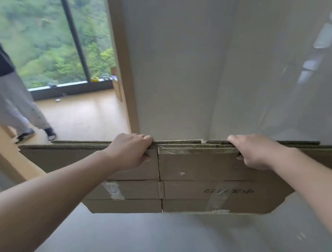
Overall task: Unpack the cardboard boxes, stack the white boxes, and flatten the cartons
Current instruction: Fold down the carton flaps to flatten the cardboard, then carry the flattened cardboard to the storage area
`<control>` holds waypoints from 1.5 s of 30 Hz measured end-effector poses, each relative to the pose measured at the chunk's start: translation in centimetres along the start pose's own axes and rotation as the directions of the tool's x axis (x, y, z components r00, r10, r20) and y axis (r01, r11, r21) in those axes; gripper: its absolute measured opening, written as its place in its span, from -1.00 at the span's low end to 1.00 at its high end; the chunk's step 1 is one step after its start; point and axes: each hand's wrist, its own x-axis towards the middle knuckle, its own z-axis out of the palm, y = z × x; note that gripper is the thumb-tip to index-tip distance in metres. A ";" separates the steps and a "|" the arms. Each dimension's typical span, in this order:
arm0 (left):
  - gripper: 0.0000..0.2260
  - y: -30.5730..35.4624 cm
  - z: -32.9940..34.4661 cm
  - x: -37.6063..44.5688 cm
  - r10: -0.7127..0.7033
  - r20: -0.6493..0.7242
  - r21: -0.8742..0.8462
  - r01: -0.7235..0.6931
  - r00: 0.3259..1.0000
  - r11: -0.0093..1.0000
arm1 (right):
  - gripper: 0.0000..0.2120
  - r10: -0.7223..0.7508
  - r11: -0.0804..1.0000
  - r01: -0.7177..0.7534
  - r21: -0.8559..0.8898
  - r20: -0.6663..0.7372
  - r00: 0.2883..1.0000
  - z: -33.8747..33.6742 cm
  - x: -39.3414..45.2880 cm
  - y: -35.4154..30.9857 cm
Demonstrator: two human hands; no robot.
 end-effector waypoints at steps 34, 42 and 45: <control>-0.75 9.3 -0.6 -44.9 -0.994 0.105 0.164 0.986 -0.011 0.006 | -0.73 -0.999 -0.025 0.924 -0.380 0.037 -0.011 -6.1 11.0 -51.2; -0.71 9.5 1.7 -50.7 -0.968 0.109 0.153 0.966 -0.224 -0.207 | -0.72 -0.976 -0.216 0.880 -0.424 0.068 -0.206 -5.3 10.2 -62.3; -0.72 8.8 3.9 -51.9 -0.945 0.132 0.149 0.948 -0.300 -0.280 | -0.76 -0.953 -0.303 0.861 -0.408 0.115 -0.280 -3.6 11.0 -66.3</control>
